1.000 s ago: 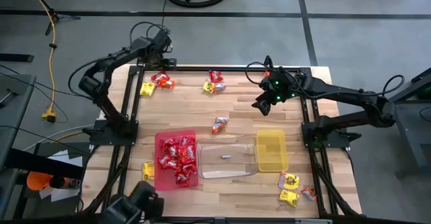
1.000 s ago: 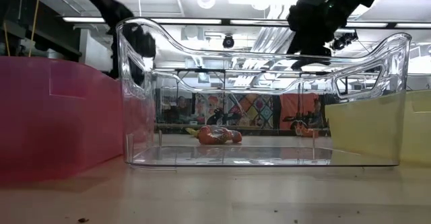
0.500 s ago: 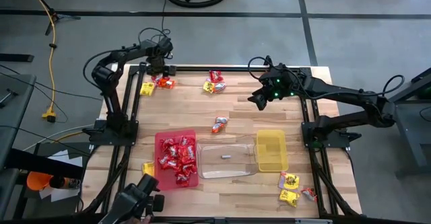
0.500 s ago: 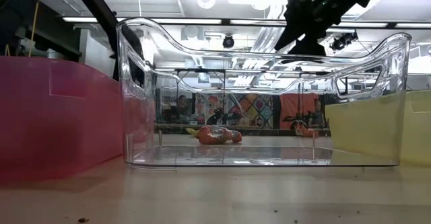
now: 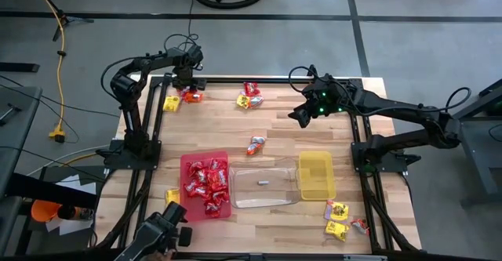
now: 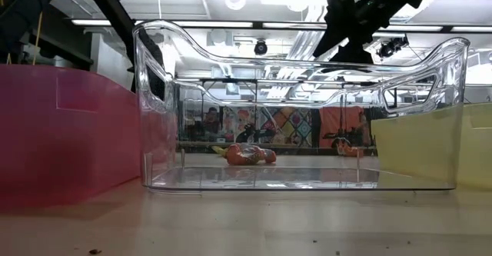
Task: Sort candy
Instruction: Put the red candy into the red bin
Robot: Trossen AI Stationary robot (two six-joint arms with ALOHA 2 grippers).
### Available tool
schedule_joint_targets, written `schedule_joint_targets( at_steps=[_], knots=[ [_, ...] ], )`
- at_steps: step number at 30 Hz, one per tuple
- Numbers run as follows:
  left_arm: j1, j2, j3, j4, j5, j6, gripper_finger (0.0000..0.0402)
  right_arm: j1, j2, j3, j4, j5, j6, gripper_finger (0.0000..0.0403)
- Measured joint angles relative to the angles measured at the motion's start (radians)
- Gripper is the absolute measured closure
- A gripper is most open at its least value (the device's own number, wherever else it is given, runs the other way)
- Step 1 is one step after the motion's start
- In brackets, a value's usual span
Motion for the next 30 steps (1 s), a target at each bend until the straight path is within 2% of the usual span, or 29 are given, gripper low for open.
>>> schedule_joint_targets(
  at_steps=[4, 6, 10, 15, 23, 30],
  knots=[
    [0.001, 0.0, 0.0, -0.013, 0.025, 0.017, 0.0362, 0.0, 0.0, 0.0, 0.0, 0.0, -0.001, 0.0192],
    [0.002, -0.004, 0.0, -0.016, 0.045, 0.026, 0.0389, 0.0, 0.0, 0.0, 0.0, 0.0, -0.001, 0.0192],
    [0.001, -0.029, -0.004, -0.03, 0.094, 0.046, 0.0397, 0.0, 0.0, 0.0, 0.0, 0.0, -0.002, 0.0192],
    [0.0, -0.12, -0.004, -0.021, 0.122, 0.066, 0.0401, 0.0, 0.0, 0.0, 0.0, 0.0, -0.01, 0.0192],
    [-0.001, -0.306, -0.003, -0.011, 0.103, 0.094, 0.0401, 0.0, 0.0, 0.0, 0.0, -0.001, -0.037, 0.0192],
    [0.0, -0.291, -0.003, -0.009, 0.065, 0.112, 0.04, 0.0, 0.0, 0.0, 0.0, -0.001, -0.037, 0.0192]
  ],
)
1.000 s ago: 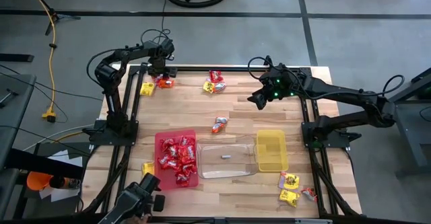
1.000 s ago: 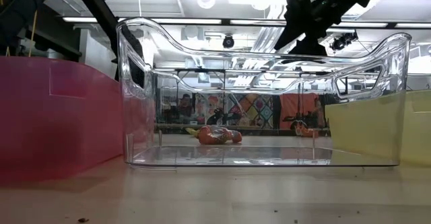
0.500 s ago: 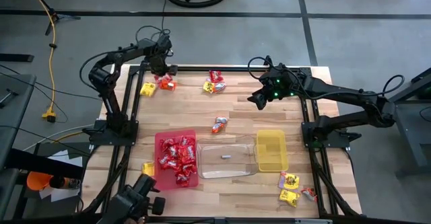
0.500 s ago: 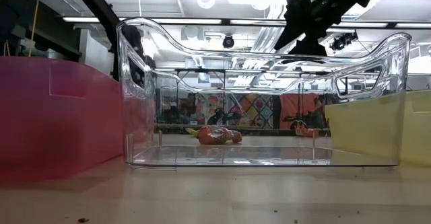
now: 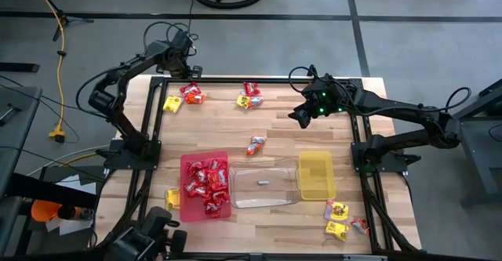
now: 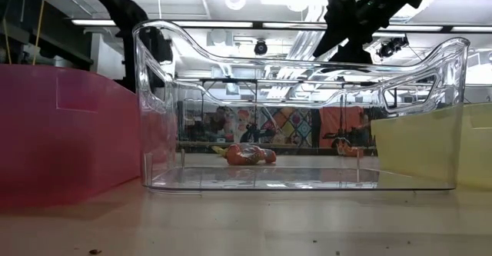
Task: Sort candy
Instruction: Put the red candy into the red bin
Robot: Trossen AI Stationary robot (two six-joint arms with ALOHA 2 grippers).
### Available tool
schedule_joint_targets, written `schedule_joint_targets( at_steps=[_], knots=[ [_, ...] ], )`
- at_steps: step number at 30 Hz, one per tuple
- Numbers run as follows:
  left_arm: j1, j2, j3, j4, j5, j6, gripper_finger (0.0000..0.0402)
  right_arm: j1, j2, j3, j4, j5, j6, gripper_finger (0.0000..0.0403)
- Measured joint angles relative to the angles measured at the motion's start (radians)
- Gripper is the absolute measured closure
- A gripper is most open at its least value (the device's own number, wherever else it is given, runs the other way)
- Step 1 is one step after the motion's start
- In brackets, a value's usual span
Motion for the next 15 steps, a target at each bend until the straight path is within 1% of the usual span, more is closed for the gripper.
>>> schedule_joint_targets(
  at_steps=[2, 5, 9, 15],
  knots=[
    [0.0, 0.033, 0.0, 0.0, 0.019, -0.011, 0.0395, 0.0, 0.0, 0.0, 0.0, 0.0, 0.0, 0.0192],
    [0.0, 0.086, 0.0, 0.0, 0.028, -0.025, 0.0376, 0.0, 0.0, 0.0, 0.0, 0.0, 0.001, 0.0192],
    [0.0, 0.137, 0.0, 0.0, 0.007, -0.05, 0.0337, 0.0, 0.0, 0.0, 0.0, 0.0, 0.011, 0.0192],
    [-0.003, 0.165, -0.002, 0.005, 0.001, -0.052, 0.0274, 0.0, 0.0, 0.0, 0.0, 0.0, 0.011, 0.0192]
  ],
)
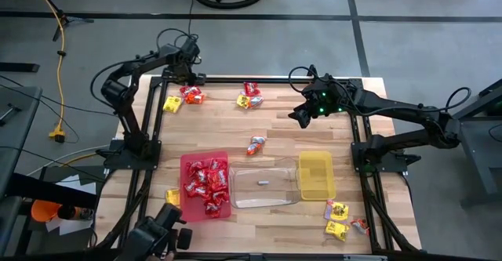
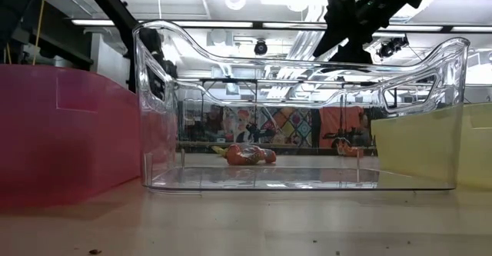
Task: Sort candy
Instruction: Put the red candy into the red bin
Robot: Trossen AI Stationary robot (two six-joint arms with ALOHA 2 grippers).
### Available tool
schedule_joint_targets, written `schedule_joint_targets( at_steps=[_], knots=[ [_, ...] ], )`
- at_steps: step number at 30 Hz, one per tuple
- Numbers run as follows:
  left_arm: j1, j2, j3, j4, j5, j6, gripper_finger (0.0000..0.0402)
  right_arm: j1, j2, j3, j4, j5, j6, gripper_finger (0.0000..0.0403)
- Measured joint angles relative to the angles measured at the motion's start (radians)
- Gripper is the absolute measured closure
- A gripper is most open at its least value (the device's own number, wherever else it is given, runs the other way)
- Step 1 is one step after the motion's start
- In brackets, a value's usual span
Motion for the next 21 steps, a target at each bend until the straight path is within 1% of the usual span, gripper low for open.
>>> schedule_joint_targets(
  at_steps=[4, 9, 14, 19, 21],
  knots=[
    [0.0, 0.016, -0.033, 0.046, 0.0, -0.025, 0.0241, 0.0, 0.0, 0.0, 0.0, 0.0, 0.0, 0.0192],
    [0.0, 0.029, -0.091, 0.114, 0.0, -0.062, 0.0221, 0.0, 0.0, 0.0, 0.0, 0.008, 0.008, 0.0192],
    [-0.009, 0.028, -0.115, 0.181, 0.005, -0.111, 0.0218, 0.0, 0.0, 0.0, 0.0, 0.017, 0.024, 0.0192],
    [-0.014, 0.029, -0.119, 0.176, 0.004, -0.115, 0.022, 0.0, 0.0, 0.0, 0.0, 0.017, 0.031, 0.0192],
    [-0.014, 0.029, -0.119, 0.163, 0.003, -0.114, 0.023, 0.0, 0.0, 0.0, 0.0, 0.017, 0.047, 0.0192]
  ],
)
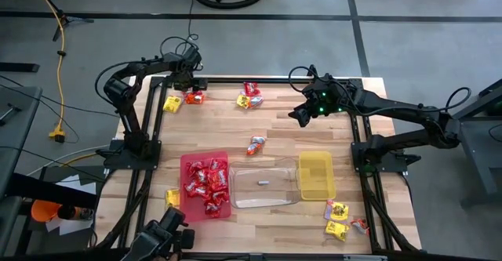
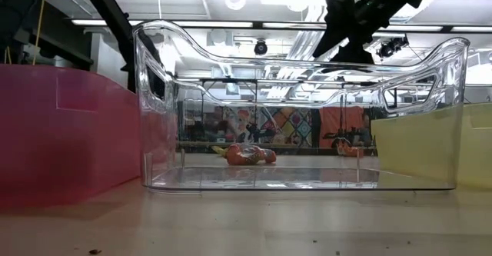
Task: Sort candy
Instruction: Put the red candy into the red bin
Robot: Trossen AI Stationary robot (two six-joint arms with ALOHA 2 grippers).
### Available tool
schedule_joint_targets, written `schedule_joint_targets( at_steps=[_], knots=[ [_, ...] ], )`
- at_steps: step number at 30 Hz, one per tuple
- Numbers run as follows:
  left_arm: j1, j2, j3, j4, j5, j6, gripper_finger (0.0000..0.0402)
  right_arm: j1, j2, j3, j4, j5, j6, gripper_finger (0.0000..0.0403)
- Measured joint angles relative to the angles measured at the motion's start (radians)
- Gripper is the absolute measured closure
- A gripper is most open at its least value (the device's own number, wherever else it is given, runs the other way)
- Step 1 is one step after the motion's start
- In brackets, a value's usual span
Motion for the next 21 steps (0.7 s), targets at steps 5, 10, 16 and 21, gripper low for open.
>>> schedule_joint_targets(
  at_steps=[5, 10, 16, 21],
  knots=[
    [-0.006, -0.003, -0.015, -0.018, -0.004, 0.026, 0.0314, 0.008, 0.0, 0.0, 0.0, 0.003, 0.003, 0.0192],
    [-0.024, -0.007, -0.028, -0.012, 0.008, 0.037, 0.039, 0.034, 0.0, 0.0, 0.0, 0.003, 0.003, 0.0192],
    [-0.03, -0.085, -0.036, -0.01, 0.045, 0.095, 0.0401, 0.068, 0.0, 0.0, -0.001, 0.033, -0.002, 0.0192],
    [-0.024, -0.22, -0.034, 0.002, 0.039, 0.132, 0.0401, 0.078, 0.0, 0.0, -0.001, 0.052, -0.004, 0.0192]
  ],
)
